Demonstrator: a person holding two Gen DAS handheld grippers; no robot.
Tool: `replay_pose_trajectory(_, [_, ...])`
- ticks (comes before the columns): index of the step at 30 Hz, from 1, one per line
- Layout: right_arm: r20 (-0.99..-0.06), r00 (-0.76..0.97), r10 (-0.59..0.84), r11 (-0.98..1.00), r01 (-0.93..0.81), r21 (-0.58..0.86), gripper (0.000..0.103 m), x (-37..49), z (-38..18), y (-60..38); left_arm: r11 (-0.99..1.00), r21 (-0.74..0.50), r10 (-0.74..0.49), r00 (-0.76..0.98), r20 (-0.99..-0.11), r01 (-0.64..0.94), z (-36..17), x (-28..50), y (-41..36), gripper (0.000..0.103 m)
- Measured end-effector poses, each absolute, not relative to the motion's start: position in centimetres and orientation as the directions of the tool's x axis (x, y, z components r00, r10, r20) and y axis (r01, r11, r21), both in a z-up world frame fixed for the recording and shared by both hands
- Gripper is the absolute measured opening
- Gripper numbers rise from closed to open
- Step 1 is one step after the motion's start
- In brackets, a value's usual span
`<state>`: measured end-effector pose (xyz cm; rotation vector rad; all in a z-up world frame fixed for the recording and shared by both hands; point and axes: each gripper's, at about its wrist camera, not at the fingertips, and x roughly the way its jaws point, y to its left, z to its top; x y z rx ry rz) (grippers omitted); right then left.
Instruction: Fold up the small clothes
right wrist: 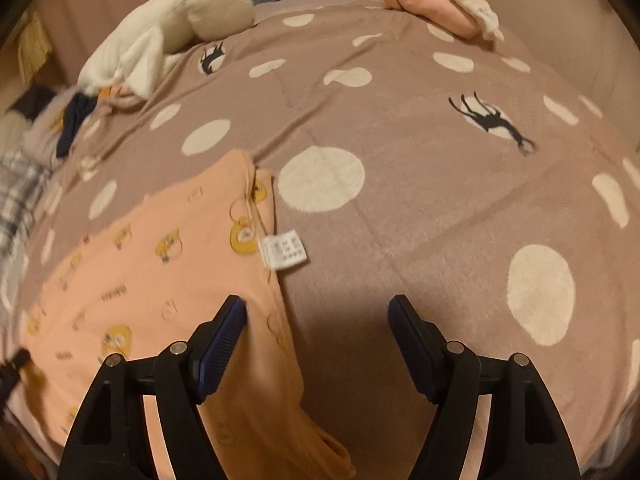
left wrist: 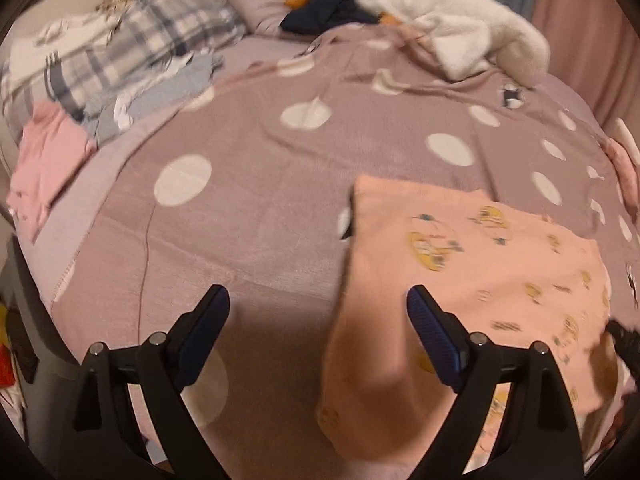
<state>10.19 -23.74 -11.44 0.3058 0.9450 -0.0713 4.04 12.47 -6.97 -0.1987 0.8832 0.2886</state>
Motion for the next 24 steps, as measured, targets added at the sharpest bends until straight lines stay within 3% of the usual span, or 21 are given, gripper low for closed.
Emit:
replay_pose_trajectory(5, [-0.773,0.611,0.172,0.931,0.155,0.329,0.075,10.6,-10.6,-23.1,0.97,-0.207,-0.057,0.713,-0.699,-0.126,-4.4,2.1,10.2,0.096])
replay_pose_trajectory(10, [-0.752,0.628,0.198,0.935,0.108,0.337,0.082,10.8,-9.8,-21.0,0.969,-0.229,-0.072,0.787,-0.613,-0.09,-3.3,1.1,8.6,0.102])
replay_pose_trajectory(15, [-0.792,0.572,0.214,0.949,0.069,0.307,0.082,11.6,-9.8,-18.5,0.97,-0.234,-0.106,0.757,-0.645,-0.063,-4.1,2.2,7.5,0.102])
replay_pose_trajectory(24, [-0.746,0.493,0.448,0.849,0.028,0.528,0.082,12.6,-10.9,-21.4,0.93,-0.361,-0.231,0.66,-0.715,-0.065,-7.5,3.3,7.9,0.102])
